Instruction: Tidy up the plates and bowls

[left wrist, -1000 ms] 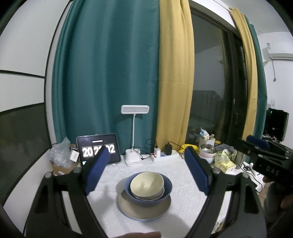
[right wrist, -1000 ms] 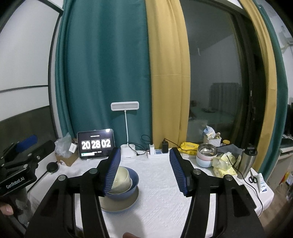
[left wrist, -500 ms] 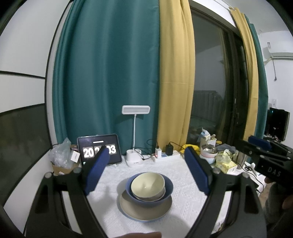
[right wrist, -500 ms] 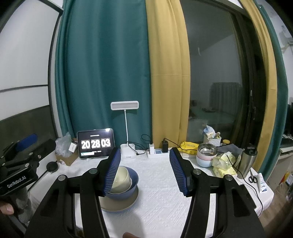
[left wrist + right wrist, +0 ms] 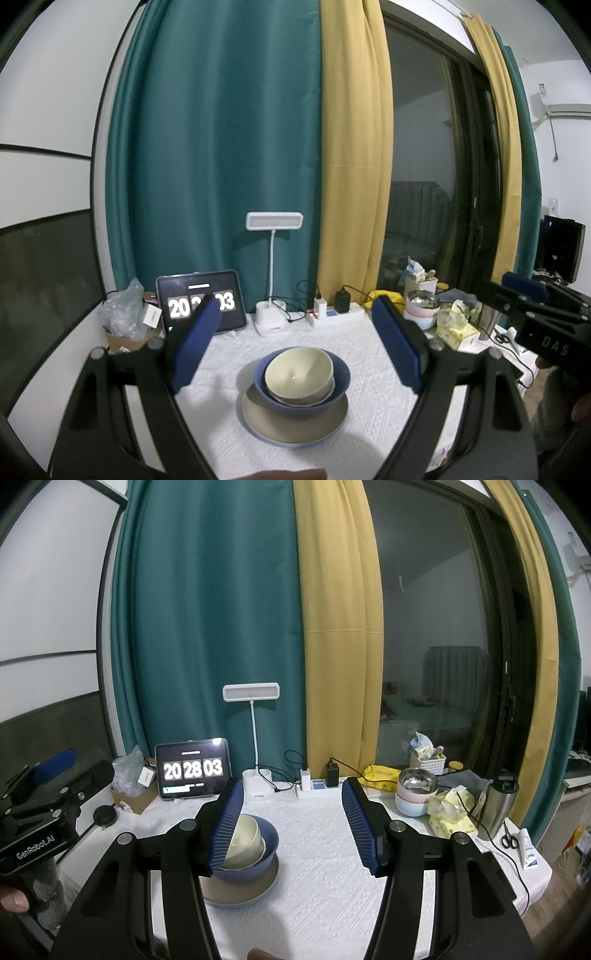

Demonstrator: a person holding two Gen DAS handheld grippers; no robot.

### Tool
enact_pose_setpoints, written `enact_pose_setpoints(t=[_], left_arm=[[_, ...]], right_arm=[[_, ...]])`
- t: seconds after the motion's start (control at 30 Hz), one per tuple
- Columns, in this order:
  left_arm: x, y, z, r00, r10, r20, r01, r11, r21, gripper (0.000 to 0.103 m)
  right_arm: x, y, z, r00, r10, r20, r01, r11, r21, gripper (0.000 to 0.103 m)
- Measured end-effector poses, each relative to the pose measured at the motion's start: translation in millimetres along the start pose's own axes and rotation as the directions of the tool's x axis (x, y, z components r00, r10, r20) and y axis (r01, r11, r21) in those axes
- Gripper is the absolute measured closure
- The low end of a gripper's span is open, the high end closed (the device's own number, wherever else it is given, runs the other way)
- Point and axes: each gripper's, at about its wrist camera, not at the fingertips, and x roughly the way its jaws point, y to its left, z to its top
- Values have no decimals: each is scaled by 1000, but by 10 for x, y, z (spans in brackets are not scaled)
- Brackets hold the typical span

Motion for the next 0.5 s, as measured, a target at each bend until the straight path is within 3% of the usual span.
enact_pose_setpoints(t=[0.5], left_arm=[[6, 3, -1, 1000, -2, -2, 2, 1000, 2, 18]], right_arm=[[4, -9, 3, 1000, 1, -1, -1, 1000, -1, 44]])
